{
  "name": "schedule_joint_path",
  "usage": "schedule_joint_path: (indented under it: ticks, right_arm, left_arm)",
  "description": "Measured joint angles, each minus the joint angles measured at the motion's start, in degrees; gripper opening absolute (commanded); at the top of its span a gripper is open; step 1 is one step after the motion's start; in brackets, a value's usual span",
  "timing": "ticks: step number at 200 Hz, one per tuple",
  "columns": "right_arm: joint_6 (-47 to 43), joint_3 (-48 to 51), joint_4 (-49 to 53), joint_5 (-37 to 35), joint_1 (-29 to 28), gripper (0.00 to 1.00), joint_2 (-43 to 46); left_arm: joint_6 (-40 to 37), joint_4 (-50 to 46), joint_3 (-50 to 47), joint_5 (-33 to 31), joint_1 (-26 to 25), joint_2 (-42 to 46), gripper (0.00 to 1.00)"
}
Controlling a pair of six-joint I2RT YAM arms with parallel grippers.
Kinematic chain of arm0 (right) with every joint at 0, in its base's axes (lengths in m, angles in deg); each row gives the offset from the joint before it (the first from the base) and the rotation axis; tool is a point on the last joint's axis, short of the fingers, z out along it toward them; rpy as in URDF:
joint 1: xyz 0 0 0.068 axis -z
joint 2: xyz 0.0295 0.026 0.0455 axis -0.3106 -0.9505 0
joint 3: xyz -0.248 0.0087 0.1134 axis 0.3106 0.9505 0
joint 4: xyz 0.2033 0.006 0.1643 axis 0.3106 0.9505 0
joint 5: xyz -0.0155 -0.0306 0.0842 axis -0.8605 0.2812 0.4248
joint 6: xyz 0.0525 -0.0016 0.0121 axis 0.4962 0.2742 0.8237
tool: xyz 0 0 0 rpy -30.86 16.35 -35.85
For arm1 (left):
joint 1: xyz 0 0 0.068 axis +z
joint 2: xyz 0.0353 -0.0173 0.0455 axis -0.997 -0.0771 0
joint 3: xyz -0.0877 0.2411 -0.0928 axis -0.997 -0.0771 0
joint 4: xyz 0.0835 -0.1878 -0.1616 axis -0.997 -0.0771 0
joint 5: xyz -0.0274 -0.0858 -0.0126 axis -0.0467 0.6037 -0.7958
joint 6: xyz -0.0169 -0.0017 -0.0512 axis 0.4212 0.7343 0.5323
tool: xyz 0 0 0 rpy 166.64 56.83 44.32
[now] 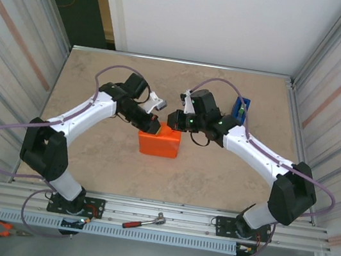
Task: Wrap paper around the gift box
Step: Fold the wrapping paper for the gift box.
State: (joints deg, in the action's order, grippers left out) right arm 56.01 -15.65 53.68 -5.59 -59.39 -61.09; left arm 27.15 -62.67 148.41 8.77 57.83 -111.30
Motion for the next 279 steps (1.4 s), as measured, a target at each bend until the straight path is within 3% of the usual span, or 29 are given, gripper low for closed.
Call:
schedule_joint_path:
  ticks: [63,223,279]
  right_arm:
    - [1.8,2.4,0.5,-1.4,-3.0,0.00,0.3]
    - [3.1,7.5,-2.9,-2.4,-3.1,0.00,1.9]
    - [3.3,7.5,-3.2,-2.6,-3.1,0.00,1.9]
  left_arm:
    - [-0.2,0.4,-0.5,-0.1,0.0,0.3,0.00]
    - [0.3,0.4,2.4,2.3,3.0,1.3,0.00]
    - [0.3,0.4,-0.6,2.1,3.0,1.3,0.00]
